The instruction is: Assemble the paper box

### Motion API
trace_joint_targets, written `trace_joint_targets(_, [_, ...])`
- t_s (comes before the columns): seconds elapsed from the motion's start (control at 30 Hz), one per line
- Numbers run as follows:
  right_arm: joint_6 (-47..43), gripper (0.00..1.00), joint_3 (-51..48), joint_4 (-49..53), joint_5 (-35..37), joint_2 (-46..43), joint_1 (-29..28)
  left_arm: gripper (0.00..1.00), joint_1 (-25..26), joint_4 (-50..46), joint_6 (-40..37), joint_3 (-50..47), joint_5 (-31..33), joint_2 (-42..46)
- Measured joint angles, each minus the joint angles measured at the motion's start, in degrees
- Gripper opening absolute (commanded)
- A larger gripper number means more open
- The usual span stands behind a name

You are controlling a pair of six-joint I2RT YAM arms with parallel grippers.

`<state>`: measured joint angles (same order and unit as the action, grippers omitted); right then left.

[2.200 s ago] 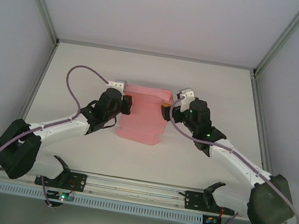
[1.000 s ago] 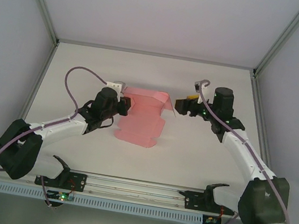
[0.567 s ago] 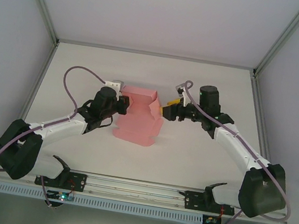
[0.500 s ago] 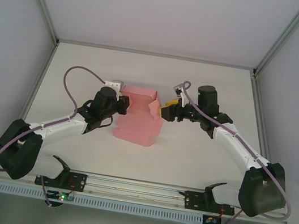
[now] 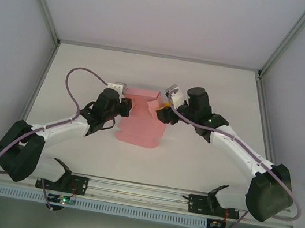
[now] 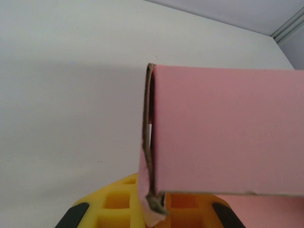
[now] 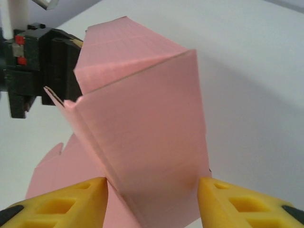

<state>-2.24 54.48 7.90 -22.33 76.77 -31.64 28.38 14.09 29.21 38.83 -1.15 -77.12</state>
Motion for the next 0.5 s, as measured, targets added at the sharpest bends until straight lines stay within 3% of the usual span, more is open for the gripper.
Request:
trace_joint_targets(0.17, [-0.76, 0.36, 0.02, -2.97, 11.41, 2.1, -3.85, 0.0, -0.02, -0.52, 0.04, 0.2, 0.35, -0.92])
trace_joint_targets(0.23, [-0.81, 0.21, 0.02, -5.27, 16.98, 3.54, -5.49, 0.0, -0.09, -0.94, 0.44, 0.31, 0.87, -1.51])
trace_joint_targets(0.37, [-0.37, 0.03, 0.04, -11.37, 31.47, 7.98, -9.38, 0.0, -0.37, -2.75, 1.81, 1.57, 2.45, -3.17])
trace_joint_targets(0.5, [1.09, 0.0, 1.53, -16.55, 47.32, 14.21, -12.76, 0.0, -0.04, -5.92, 4.17, 4.15, 4.57, -4.92])
